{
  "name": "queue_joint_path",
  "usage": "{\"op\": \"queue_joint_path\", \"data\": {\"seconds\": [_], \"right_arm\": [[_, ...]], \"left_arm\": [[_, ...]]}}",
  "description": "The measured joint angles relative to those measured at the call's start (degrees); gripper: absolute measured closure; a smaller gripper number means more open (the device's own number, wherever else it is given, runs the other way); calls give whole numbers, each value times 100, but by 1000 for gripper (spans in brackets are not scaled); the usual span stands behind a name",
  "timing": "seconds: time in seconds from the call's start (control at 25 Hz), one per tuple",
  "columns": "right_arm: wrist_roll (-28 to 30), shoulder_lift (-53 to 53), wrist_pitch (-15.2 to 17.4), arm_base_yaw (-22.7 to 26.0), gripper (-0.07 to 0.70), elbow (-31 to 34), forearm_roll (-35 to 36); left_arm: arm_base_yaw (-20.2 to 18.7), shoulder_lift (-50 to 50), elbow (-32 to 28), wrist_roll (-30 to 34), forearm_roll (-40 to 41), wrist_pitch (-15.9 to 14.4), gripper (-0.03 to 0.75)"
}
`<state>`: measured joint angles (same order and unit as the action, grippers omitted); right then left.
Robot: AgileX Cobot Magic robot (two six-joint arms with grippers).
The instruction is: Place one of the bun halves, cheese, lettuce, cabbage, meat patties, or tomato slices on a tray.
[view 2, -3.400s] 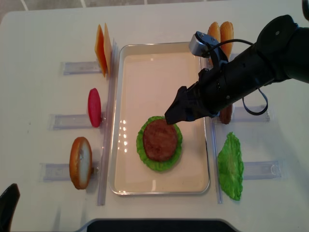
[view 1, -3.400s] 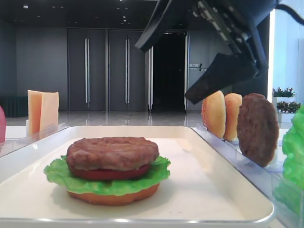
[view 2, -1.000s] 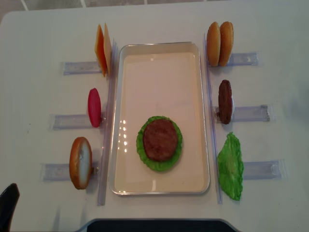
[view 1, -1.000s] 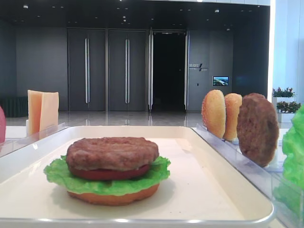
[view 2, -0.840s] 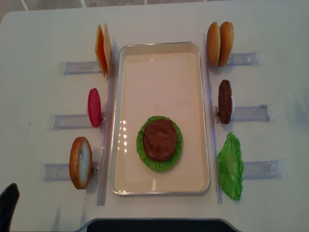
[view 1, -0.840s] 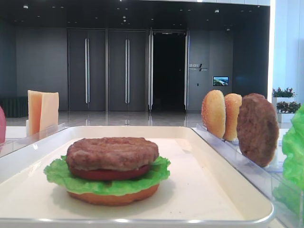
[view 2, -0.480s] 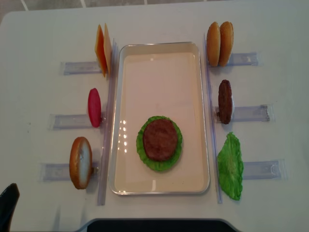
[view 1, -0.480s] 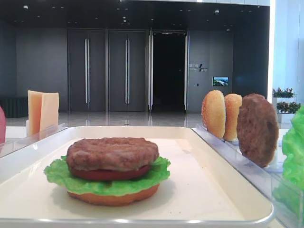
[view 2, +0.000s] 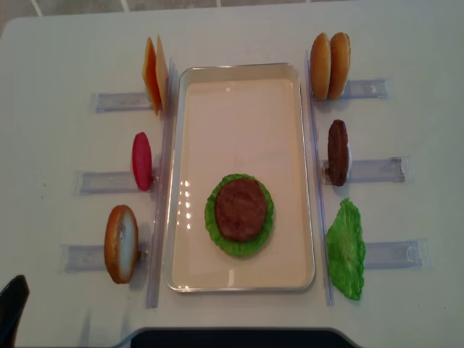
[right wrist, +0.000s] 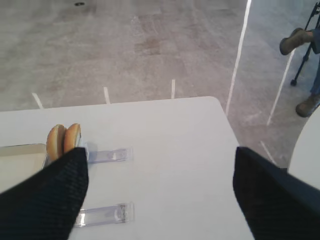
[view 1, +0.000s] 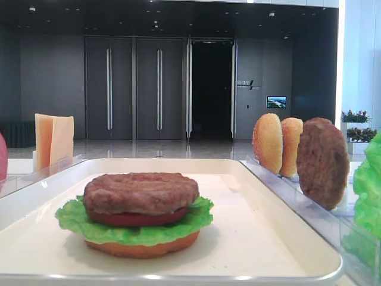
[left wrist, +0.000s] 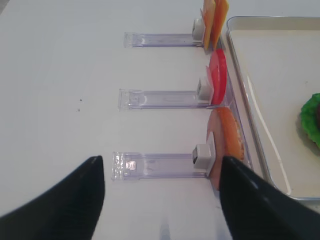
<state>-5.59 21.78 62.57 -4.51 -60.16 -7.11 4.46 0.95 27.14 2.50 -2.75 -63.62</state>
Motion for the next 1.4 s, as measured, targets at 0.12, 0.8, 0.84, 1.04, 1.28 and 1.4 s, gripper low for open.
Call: {"op": "queue_joint_path", "data": {"seconds": [0.12,0.8,0.84,1.04,1.28,1.4], "right_arm": [[0,-592,-151,0,43,542,31],[236,-2221,22,0,43,1799,94],[238,-2221,41,0,43,1842,105],[260,-2221,43,0,45,2277,139],[383,-2221,122,0,55,3049,527],[453,-2221,186,0,55,3117,577]], "left_arm": [[0,0,0,0,0,0,171],[0,0,0,0,0,0,171],[0,0,0,0,0,0,171],[0,0,0,0,5,0,171],[0,0,0,0,4,0,171],[0,0,0,0,4,0,171]]}}
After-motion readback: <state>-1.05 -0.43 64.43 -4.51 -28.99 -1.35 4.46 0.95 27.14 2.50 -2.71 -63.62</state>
